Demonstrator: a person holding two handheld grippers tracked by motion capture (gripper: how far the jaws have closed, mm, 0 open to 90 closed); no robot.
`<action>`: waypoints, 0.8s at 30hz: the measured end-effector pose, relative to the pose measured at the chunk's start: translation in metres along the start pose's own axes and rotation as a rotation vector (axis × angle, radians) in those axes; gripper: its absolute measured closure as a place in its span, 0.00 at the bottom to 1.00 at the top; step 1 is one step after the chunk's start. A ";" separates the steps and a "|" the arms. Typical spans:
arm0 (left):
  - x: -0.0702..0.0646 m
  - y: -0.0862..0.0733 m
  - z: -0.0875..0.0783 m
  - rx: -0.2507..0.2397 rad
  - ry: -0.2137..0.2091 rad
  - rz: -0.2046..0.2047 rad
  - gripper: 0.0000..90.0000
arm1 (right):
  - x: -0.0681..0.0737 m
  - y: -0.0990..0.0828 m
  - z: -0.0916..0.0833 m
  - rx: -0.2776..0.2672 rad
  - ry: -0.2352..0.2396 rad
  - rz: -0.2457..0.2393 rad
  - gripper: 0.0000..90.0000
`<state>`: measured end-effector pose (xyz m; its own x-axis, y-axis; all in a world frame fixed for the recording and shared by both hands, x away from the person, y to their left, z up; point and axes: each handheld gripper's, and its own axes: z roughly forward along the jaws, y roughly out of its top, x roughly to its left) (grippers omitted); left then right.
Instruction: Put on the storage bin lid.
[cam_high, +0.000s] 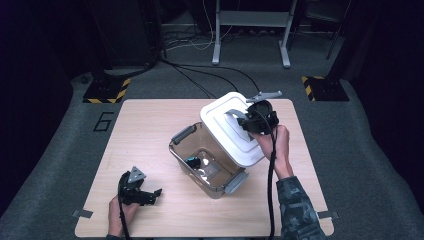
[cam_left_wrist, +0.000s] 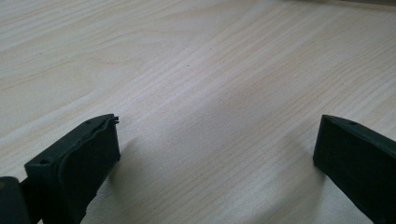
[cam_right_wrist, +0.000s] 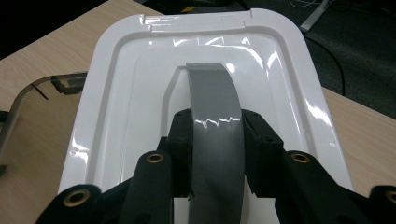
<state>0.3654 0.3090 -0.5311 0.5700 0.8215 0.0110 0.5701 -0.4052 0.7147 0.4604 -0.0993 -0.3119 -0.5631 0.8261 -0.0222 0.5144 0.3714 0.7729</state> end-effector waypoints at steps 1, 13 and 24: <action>0.000 0.000 0.000 -0.001 0.000 -0.001 0.00 | 0.000 0.000 0.001 -0.003 0.002 -0.016 0.74; 0.000 0.000 0.000 0.001 -0.001 -0.002 0.00 | 0.016 0.004 0.008 0.010 0.028 -0.025 0.74; -0.001 0.000 0.000 -0.004 -0.003 -0.014 0.00 | 0.029 0.007 0.017 0.022 0.058 -0.036 0.74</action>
<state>0.3648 0.3082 -0.5317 0.5639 0.8258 -0.0008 0.5754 -0.3922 0.7177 0.4587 -0.0655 -0.3185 -0.6177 0.7863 -0.0127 0.5065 0.4102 0.7584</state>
